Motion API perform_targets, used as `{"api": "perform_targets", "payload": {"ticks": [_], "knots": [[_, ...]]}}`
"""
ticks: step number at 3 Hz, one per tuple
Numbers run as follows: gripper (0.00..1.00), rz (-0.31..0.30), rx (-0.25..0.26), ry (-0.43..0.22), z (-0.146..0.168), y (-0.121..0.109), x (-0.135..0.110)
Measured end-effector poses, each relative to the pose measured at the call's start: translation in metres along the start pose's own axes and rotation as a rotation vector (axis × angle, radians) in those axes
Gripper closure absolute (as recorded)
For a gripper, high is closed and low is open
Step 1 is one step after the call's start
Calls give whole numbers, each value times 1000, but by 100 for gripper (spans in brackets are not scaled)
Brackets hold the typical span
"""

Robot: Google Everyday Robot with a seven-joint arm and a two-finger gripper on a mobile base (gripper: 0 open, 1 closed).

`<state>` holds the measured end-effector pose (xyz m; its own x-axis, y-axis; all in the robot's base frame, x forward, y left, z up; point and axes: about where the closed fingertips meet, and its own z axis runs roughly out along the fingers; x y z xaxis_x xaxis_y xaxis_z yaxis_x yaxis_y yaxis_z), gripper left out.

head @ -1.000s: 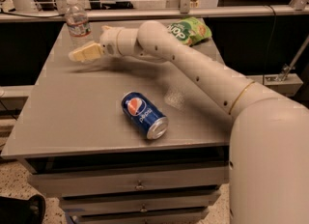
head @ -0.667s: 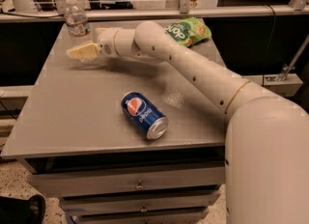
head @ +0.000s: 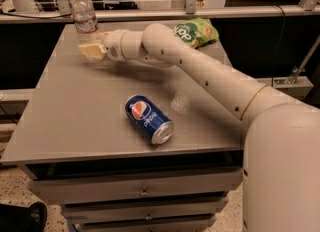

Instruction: Move water bottle near green rice chip bag

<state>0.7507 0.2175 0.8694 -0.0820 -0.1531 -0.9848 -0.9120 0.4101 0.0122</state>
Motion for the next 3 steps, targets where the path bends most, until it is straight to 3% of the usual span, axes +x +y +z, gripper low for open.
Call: {"api": "perform_targets", "payload": {"ticks": [1,2,3], "knots": [[87,-16,31,-7,-25,3,-7],[100,-39,70,2,-52,6,-11],[100,-46,142,21,-96,5,-7]]}}
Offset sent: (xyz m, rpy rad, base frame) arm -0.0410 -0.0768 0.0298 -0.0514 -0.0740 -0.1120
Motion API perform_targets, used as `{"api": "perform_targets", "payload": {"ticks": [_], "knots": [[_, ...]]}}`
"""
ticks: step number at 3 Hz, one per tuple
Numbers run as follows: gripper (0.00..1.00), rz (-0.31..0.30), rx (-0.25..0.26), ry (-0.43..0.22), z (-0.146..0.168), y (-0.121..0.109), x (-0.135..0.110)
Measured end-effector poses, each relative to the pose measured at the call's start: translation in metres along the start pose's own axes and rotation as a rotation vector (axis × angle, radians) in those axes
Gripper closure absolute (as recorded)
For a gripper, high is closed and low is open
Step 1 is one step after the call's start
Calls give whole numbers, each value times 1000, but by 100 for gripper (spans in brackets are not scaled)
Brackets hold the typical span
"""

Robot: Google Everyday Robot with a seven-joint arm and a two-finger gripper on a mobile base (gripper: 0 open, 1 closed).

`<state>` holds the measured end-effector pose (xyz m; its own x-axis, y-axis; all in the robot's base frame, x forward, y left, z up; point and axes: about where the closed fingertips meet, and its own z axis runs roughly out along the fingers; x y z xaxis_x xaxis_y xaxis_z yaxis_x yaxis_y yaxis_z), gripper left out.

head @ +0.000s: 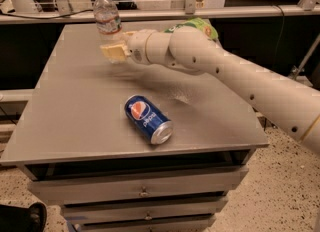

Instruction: Move water bottle near green rice chip bag

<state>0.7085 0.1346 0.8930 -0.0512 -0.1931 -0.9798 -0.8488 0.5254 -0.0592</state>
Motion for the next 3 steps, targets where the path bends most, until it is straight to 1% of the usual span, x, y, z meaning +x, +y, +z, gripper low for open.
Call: {"api": "perform_targets", "payload": {"ticks": [1,2,3], "knots": [[100,-7,104,26,-60,-11,9],[100,-16,261,55,-148,-39,19],[100,-16,261,55,-148,-38,18]]}}
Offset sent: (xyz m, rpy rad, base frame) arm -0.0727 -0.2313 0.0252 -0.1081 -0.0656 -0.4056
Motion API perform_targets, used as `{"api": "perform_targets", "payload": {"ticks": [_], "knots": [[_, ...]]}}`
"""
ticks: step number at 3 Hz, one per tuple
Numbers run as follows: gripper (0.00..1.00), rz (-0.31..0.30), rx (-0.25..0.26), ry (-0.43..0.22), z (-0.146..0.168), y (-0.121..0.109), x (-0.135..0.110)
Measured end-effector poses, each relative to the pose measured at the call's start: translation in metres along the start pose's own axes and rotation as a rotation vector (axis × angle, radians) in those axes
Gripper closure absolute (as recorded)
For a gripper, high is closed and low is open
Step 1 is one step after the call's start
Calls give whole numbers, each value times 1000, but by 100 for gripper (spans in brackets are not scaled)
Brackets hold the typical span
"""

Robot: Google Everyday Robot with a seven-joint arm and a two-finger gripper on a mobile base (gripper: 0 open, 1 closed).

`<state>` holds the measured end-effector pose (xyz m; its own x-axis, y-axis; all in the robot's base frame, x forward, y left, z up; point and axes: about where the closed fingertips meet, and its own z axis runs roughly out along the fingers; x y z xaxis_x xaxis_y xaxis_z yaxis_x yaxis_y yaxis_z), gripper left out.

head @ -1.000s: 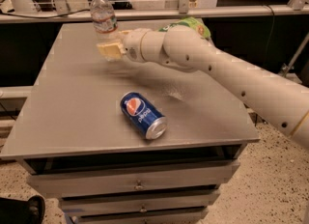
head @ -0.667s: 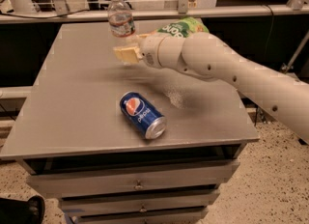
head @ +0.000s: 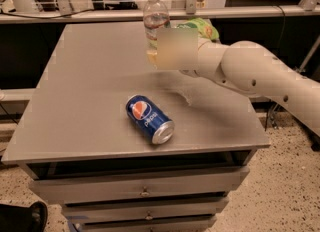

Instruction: Move water bottle near green rice chip bag

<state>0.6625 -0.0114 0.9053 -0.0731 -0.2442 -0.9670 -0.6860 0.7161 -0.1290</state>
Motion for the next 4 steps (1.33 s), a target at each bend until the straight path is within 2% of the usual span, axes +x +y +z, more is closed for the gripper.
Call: {"api": "perform_targets", "payload": {"ticks": [1,3,4], "knots": [[100,-4,40,-10,-10,-9,0],[100,25,203,-23,-50,-87,30],[100,61,260,-36,-58,-119,49]]}}
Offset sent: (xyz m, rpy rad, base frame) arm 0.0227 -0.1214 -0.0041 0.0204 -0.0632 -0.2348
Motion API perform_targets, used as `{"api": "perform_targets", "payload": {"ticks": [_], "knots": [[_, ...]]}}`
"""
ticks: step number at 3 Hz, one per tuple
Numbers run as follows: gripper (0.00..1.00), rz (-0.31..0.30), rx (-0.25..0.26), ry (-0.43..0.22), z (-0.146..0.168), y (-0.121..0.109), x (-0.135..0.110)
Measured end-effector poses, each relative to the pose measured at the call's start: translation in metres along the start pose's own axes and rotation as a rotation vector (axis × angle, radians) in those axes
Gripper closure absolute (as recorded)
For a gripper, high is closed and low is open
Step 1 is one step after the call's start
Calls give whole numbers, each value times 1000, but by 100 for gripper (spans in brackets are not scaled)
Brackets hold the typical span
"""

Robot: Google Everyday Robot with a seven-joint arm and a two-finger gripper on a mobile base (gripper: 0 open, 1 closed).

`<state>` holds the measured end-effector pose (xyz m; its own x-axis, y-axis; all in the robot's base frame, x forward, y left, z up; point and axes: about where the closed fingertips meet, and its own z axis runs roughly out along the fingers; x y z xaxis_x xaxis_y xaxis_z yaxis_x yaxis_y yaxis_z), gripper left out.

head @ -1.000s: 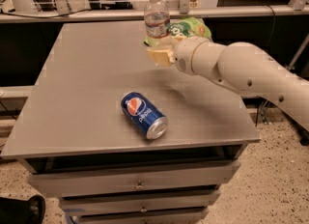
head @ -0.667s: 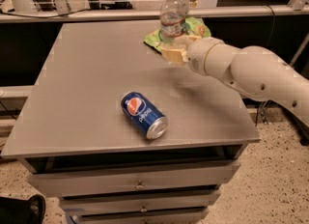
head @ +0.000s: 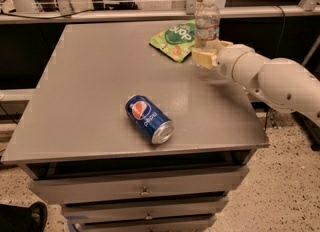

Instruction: Move water bottle near green rice chip bag

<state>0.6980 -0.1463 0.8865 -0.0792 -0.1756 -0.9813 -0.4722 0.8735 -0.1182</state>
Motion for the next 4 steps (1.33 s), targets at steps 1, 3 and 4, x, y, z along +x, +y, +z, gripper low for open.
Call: {"api": "perform_targets", "payload": {"ticks": [1,3,4], "knots": [[100,21,25,-9,10,-21,11],[100,36,10,4,45,-47,17],[92,48,2,16,59,-53,20]]}}
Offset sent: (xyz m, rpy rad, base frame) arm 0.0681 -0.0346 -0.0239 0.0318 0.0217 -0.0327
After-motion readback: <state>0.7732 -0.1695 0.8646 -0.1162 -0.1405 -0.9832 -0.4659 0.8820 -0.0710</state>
